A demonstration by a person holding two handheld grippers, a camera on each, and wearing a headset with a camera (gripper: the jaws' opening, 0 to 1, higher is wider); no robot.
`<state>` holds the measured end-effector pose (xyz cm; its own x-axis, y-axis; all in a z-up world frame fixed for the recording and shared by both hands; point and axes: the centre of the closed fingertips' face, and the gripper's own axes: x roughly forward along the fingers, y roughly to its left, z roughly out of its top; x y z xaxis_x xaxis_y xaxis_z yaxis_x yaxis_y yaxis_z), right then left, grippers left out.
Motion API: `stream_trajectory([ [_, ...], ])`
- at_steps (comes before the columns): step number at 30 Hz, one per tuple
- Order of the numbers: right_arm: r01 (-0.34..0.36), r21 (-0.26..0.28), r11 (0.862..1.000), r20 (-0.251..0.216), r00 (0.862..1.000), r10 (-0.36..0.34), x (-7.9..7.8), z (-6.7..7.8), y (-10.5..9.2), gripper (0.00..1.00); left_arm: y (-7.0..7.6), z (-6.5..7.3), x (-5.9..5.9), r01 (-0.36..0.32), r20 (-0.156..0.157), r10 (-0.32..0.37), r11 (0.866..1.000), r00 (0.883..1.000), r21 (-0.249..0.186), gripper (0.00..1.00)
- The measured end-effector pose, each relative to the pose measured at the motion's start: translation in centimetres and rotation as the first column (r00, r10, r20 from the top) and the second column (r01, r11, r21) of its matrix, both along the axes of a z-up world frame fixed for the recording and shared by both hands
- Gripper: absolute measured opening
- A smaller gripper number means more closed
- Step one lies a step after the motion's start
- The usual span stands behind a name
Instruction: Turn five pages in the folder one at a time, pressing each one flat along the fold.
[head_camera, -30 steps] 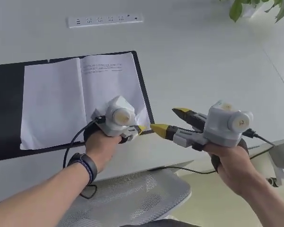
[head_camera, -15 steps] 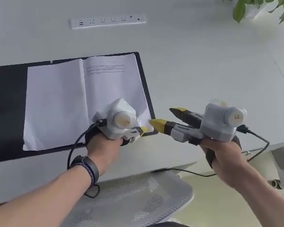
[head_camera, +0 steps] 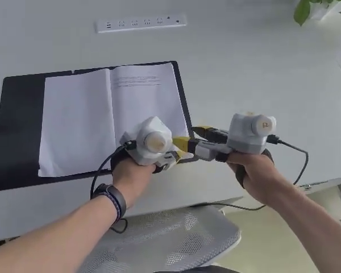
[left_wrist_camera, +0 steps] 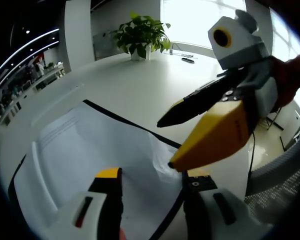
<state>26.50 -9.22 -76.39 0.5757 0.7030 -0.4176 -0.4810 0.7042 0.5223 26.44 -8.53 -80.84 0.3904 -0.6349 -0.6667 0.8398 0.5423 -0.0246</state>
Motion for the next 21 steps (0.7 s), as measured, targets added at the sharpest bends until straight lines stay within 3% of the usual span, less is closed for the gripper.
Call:
stream_trajectory([
  [16, 0.000, 0.047, 0.999, -0.037, 0.999, 0.002, 1.2, -1.1, 0.5, 0.49, 0.0, 0.1, 0.0, -0.014, -0.002, 0.014, 1.000, 1.000, -0.007, 0.47],
  [21, 0.010, 0.068, 0.998, -0.052, 0.999, -0.006, 1.6, -1.3, 0.7, 0.42, 0.0, 0.0, 0.0, -0.015, -0.003, 0.014, 1.000, 1.000, -0.008, 0.47],
])
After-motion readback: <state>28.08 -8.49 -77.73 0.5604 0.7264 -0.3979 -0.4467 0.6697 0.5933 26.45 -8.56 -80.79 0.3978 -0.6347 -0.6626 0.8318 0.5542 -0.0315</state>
